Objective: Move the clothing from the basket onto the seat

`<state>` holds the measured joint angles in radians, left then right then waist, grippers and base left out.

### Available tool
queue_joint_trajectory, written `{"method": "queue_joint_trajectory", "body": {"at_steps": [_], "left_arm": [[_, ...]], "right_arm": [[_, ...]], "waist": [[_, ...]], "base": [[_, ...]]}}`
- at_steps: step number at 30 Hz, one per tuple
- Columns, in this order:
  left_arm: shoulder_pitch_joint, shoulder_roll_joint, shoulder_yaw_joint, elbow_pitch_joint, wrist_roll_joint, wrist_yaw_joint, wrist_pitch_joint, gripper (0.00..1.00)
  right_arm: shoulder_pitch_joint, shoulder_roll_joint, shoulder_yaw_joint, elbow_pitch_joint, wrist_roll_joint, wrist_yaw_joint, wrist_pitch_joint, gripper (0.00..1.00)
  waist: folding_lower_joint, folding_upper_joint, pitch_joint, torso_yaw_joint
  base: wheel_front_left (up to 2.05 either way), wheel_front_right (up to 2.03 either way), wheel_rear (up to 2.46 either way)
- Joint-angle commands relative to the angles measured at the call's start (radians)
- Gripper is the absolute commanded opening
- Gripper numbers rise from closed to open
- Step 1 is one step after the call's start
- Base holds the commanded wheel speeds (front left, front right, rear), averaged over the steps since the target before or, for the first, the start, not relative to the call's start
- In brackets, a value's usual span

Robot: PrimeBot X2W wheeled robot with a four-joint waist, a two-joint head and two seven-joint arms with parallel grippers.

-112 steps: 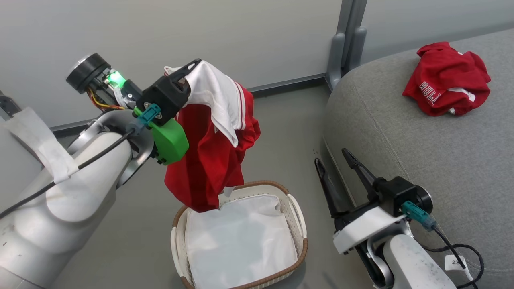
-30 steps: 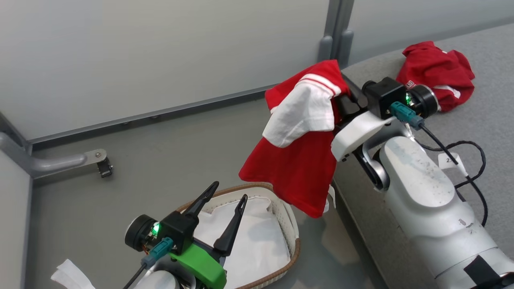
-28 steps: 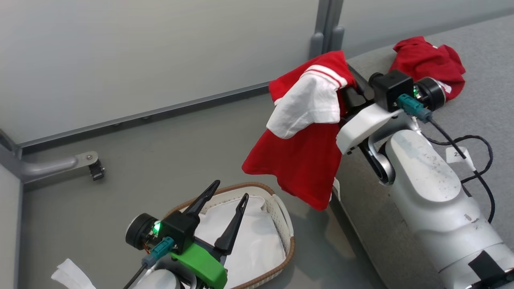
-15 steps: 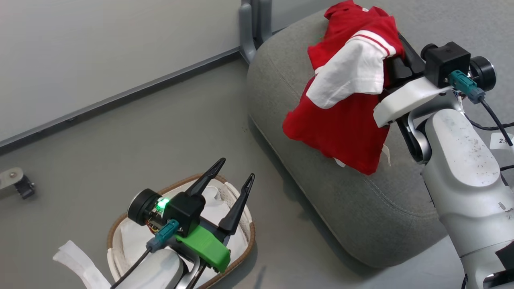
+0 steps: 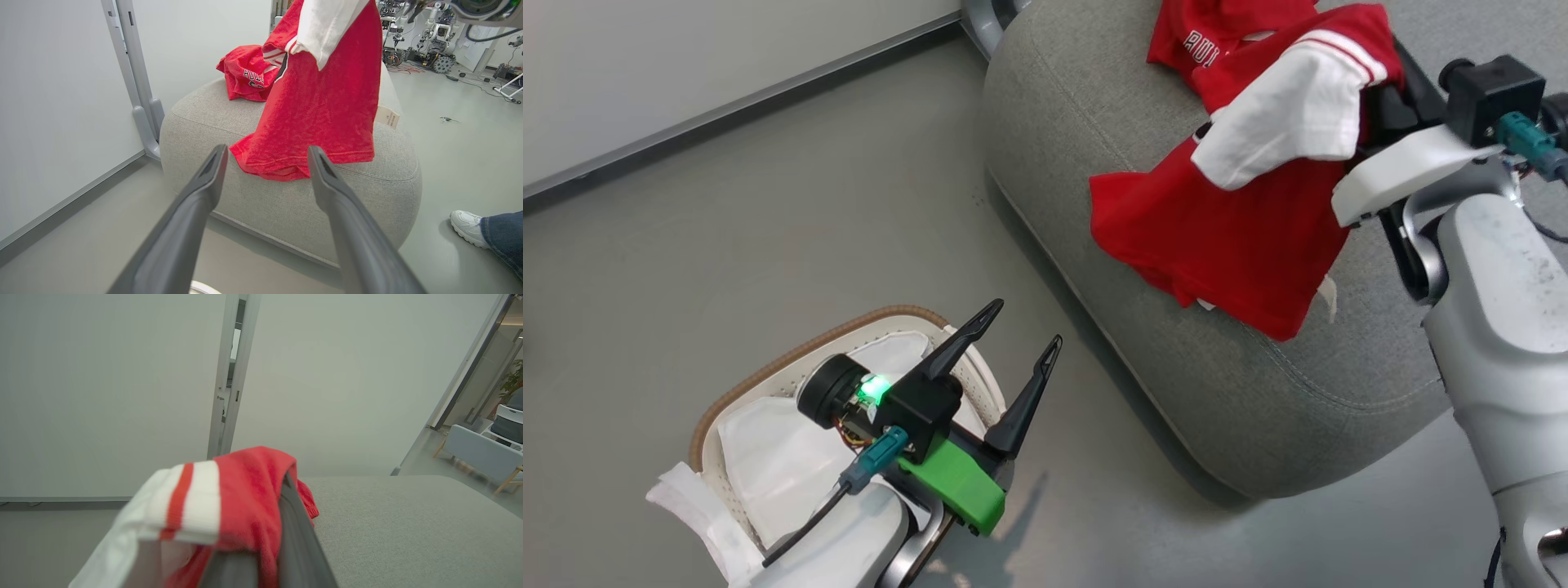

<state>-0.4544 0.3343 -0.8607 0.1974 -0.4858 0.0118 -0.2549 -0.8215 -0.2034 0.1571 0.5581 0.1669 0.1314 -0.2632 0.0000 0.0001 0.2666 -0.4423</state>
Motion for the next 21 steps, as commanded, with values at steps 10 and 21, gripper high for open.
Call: {"method": "queue_joint_trajectory", "body": {"at_steps": [10, 21], "left_arm": [[-0.057, -0.003, -0.026, -0.016, 0.036, -0.003, 0.016, 1.00], [-0.108, -0.004, -0.041, -0.050, 0.061, -0.006, 0.028, 1.00]], "right_arm": [[-0.327, -0.145, -0.049, 0.075, -0.051, -0.001, 0.034, 0.00], [-0.546, -0.361, -0.230, 0.201, -0.158, -0.001, 0.103, 0.00]], "waist": [[0.0000, -0.0001, 0.123, 0.152], [0.0000, -0.0001, 0.265, 0.292]], "base": [[0.00, 0.00, 0.00], [0.00, 0.00, 0.00]]}}
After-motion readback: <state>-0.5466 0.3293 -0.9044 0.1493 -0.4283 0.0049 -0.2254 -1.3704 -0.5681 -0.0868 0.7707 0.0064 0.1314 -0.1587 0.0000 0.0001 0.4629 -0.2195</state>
